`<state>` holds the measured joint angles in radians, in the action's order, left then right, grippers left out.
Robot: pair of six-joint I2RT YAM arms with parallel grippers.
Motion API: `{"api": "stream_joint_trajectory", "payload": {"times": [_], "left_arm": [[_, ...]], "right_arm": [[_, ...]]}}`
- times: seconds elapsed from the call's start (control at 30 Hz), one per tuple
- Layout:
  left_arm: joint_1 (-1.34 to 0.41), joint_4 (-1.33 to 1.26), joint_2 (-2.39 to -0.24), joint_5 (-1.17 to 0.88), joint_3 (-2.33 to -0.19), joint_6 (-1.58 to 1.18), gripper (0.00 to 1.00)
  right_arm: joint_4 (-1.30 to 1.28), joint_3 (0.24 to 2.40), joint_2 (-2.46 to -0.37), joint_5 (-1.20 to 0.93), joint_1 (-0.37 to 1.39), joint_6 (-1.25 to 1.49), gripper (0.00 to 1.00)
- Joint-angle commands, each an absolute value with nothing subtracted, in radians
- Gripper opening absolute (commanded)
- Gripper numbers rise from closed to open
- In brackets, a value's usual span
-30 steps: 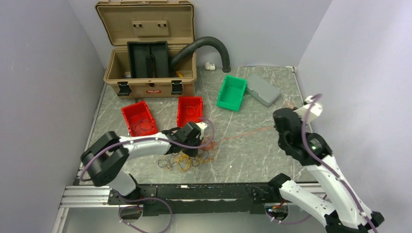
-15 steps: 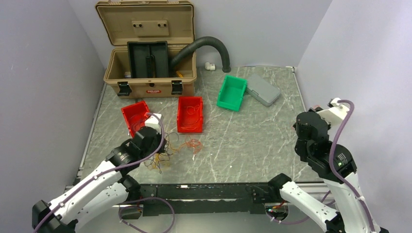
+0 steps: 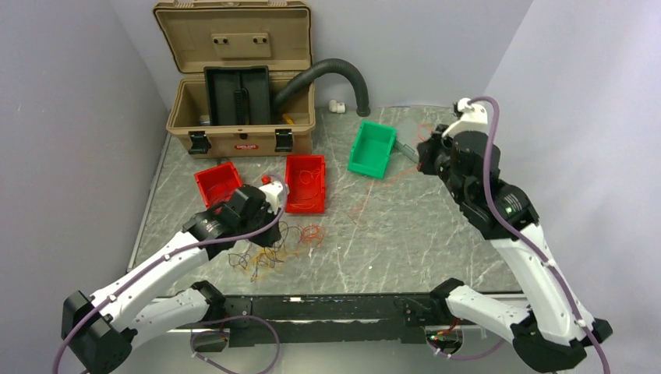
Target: Untangle the cables
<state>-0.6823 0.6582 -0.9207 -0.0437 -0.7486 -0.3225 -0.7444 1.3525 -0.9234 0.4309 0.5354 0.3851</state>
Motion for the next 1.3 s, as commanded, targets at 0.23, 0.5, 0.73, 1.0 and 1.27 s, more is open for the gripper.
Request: {"api": "stream_joint_trajectory", "payload": {"times": [0.23,0.5,0.73,1.0,1.27], "left_arm": [[-0.685,0.638,-0.945,-0.316,-0.745,-0.346,0.0],[-0.686,0.536,-0.895,-0.428,-0.675,-0.446,0.0],[-0.686,0.592,-0.848,-0.395,-0.679,-0.443,0.0],[-0.687,0.63,-0.837,-0.353,-0.695,-0.433,0.0],[-0.687,0.654,-0.822,-0.305,-0.705,-0.428,0.0]], "right_arm": [[-0.473,1.595,-1.177,0.099,0.545,0.296,0.0],[-0.426,1.81,-1.349,0.051,0.552,0.264,0.0],[-0.364,1.912,-1.419,-0.065,0.565,0.279,0.0],[-0.347,2.098,-1.56,-0.136,0.597,0.296,0.0],[-0.318,2.103,-1.682,-0.189,0.607,0.303,0.0]]}}
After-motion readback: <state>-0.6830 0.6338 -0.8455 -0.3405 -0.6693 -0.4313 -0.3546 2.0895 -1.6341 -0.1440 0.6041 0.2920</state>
